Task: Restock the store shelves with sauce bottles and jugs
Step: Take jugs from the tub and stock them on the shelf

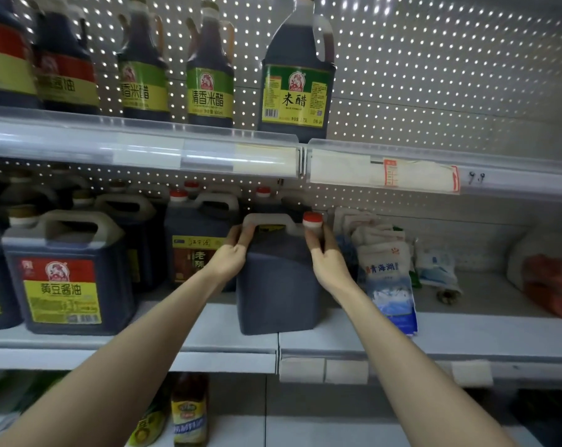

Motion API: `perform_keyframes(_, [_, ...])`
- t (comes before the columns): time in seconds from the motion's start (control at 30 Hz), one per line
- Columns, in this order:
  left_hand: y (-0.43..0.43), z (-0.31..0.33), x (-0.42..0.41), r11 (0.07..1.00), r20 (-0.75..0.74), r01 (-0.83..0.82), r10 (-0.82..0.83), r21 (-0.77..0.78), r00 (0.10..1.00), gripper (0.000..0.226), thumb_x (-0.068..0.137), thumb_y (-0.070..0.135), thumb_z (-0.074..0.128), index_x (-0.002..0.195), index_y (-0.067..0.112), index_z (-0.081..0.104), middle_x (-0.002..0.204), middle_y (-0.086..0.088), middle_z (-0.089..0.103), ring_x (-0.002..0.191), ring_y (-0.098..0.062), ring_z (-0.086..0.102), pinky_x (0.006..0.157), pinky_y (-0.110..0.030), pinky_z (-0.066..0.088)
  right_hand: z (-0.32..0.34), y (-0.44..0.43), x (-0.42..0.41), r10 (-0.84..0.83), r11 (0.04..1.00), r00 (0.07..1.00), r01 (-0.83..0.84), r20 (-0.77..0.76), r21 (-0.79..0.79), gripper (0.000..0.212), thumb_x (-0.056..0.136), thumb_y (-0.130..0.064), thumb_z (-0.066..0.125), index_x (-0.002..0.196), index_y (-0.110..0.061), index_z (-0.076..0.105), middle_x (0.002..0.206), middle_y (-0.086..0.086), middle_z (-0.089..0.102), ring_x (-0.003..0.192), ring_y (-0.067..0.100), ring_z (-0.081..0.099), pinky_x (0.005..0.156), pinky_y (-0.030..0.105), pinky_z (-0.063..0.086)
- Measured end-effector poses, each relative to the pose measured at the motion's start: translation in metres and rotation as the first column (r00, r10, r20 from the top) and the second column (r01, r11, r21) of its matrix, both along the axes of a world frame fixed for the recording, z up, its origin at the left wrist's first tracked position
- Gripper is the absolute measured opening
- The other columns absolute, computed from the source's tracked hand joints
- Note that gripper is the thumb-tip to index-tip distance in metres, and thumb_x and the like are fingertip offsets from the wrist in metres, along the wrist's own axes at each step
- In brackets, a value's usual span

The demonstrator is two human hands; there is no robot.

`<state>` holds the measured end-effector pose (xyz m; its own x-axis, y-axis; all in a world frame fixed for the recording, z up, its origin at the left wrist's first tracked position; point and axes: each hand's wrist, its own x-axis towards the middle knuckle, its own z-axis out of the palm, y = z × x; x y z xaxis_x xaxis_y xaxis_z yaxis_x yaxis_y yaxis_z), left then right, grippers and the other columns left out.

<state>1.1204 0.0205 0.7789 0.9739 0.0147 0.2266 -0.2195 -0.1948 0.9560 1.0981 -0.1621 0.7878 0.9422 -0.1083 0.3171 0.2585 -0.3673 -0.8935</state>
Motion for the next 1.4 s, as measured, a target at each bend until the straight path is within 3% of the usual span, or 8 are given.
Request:
perform_keyframes(0.1, [0.006,-0.018,-0.004,0.999,-0.04,0.024,-0.025,-0.023,0.999,0.06,0.096,0.059,0.03,0.147,0.028,0.029,0.132,0.01,0.042,0.126,-0.011,0.038,0.106,-0.026,0.029,-0.018,0.003,-0.016,-0.01,0.999,1.0,0.01,-0.004,-0.042,0.061,0.099,-0.042,0.042,0.148,-0.01,0.026,0.139,0.002,0.042,0.134,0.016,0.035,0.103,0.022,0.027])
perform_keyframes(0.23, [0.008,-0.031,-0.009,0.992,-0.144,0.054,-0.07,-0.113,0.987,0.101,0.068,0.092,0.029,0.147,0.029,0.034,0.146,0.002,0.044,0.132,-0.02,0.042,0.113,-0.044,0.032,-0.041,0.02,-0.039,-0.015,0.998,0.996,0.009,-0.086,-0.065,0.078,0.097,-0.052,0.04,0.154,-0.023,-0.004,0.162,0.004,-0.009,0.149,0.02,-0.003,0.118,0.037,0.005])
perform_keyframes(0.57, [0.013,-0.041,-0.01,0.986,-0.159,0.09,-0.112,-0.14,0.981,0.073,0.089,0.073,0.025,0.147,0.028,0.035,0.148,-0.003,0.043,0.136,-0.023,0.039,0.114,-0.046,0.03,-0.059,0.075,-0.057,-0.039,0.998,0.976,0.049,-0.213,0.045,0.079,0.093,-0.062,0.035,0.151,-0.036,-0.012,0.153,-0.002,-0.037,0.144,0.031,-0.024,0.117,0.051,0.004])
perform_keyframes(0.8, [0.017,-0.053,-0.015,0.99,-0.063,0.09,-0.097,-0.105,0.993,0.075,0.088,0.067,0.041,0.15,0.034,0.014,0.155,0.002,0.027,0.142,-0.021,0.027,0.117,-0.047,0.024,-0.06,0.061,-0.027,0.007,0.997,0.973,0.012,-0.23,0.082,0.097,0.073,-0.081,0.036,0.149,-0.043,-0.01,0.158,-0.005,-0.024,0.149,0.028,-0.005,0.115,0.059,0.018])
perform_keyframes(0.93, [0.018,-0.064,-0.021,0.991,-0.02,0.103,-0.106,-0.087,0.994,0.1,0.06,0.088,0.05,0.142,0.038,0.024,0.15,0.001,0.034,0.137,-0.018,0.034,0.112,-0.047,0.033,-0.058,0.058,-0.017,0.078,0.987,0.965,-0.039,-0.249,0.155,0.12,0.049,-0.094,0.04,0.149,-0.045,-0.005,0.163,-0.003,-0.002,0.148,0.029,0.011,0.115,0.058,0.02])
perform_keyframes(1.03, [0.022,-0.072,-0.018,0.99,0.002,0.115,-0.115,-0.079,0.993,0.087,0.059,0.09,0.051,0.131,0.046,0.033,0.141,0.002,0.042,0.132,-0.017,0.041,0.108,-0.047,0.039,-0.054,0.055,-0.011,0.098,0.971,0.962,-0.035,-0.257,0.238,0.131,0.041,-0.098,0.044,0.152,-0.038,0.007,0.16,0.0,0.017,0.144,0.028,0.025,0.116,0.052,0.024])
perform_keyframes(1.17, [0.023,-0.068,-0.02,0.98,-0.048,0.154,-0.161,-0.128,0.986,0.062,0.086,0.068,0.045,0.141,0.04,0.032,0.141,0.012,0.038,0.134,-0.013,0.037,0.104,-0.043,0.043,-0.056,0.064,-0.019,0.03,0.985,0.978,0.006,-0.206,0.172,0.091,0.081,-0.072,0.047,0.154,-0.033,0.007,0.161,0.0,0.003,0.146,0.029,0.018,0.114,0.048,0.023])
perform_keyframes(1.4, [0.013,-0.066,-0.037,0.974,-0.015,0.144,-0.149,-0.173,0.989,0.04,0.097,0.048,0.04,0.134,0.032,0.04,0.126,0.015,0.051,0.12,-0.008,0.047,0.109,-0.041,0.039,-0.063,0.058,-0.014,0.057,0.966,0.991,-0.025,-0.117,0.258,0.08,0.087,-0.058,0.053,0.153,-0.027,0.018,0.155,0.0,0.03,0.141,0.024,0.032,0.114,0.04,0.03])
